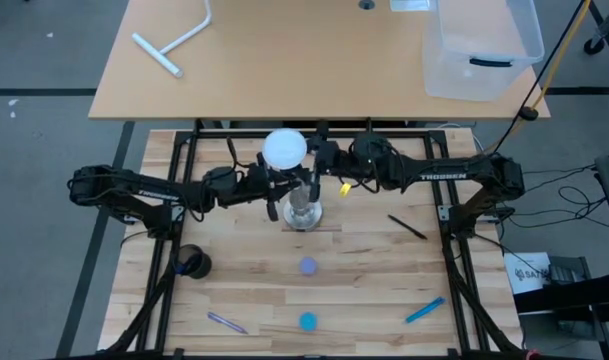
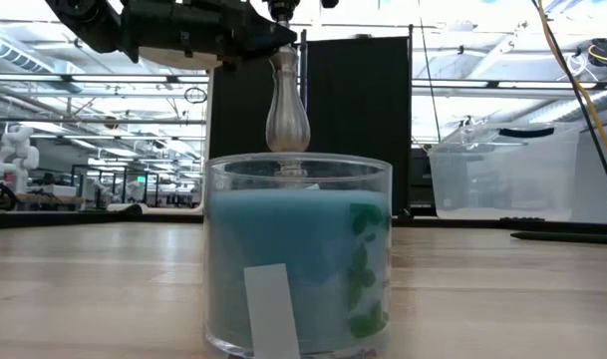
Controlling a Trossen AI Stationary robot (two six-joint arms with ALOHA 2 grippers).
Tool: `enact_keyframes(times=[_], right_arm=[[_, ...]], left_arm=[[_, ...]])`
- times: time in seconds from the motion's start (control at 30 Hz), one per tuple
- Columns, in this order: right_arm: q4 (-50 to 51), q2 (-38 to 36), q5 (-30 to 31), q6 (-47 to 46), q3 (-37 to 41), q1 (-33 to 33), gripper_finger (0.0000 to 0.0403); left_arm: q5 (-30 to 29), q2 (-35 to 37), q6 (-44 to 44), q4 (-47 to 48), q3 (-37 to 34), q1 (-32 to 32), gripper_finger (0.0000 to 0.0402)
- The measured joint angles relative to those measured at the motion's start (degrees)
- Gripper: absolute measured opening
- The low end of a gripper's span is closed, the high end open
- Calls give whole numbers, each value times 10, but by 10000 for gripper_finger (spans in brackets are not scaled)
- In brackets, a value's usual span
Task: Screw lightbulb
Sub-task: Remove the lightbulb from the silver lamp socket
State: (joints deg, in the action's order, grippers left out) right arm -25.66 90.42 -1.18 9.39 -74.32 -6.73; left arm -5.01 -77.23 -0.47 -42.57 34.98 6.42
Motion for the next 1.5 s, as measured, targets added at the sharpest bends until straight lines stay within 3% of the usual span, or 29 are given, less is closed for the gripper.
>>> enact_keyframes(times=[0.23, 0.6, 0.77, 1.07, 1.3, 1.5], right_arm=[[4, -1, -104, -20, 0, -29, 187], [2, -1, -336, -95, -1, -80, 188], [1, -2, -337, -106, -1, -82, 211], [12, -14, -338, -97, -2, -82, 292], [172, -95, -317, -9, -2, -90, 314], [301, -154, -223, 35, -2, -75, 314]], left_arm=[[52, 0, 2, 0, 0, 2, 76], [138, 0, -1, 0, 0, 8, 76], [139, 0, -3, 1, -1, 8, 76], [138, 0, -4, 3, -1, 8, 76], [136, 0, -5, 3, -1, 8, 76], [123, 0, -5, 3, -1, 8, 76]])
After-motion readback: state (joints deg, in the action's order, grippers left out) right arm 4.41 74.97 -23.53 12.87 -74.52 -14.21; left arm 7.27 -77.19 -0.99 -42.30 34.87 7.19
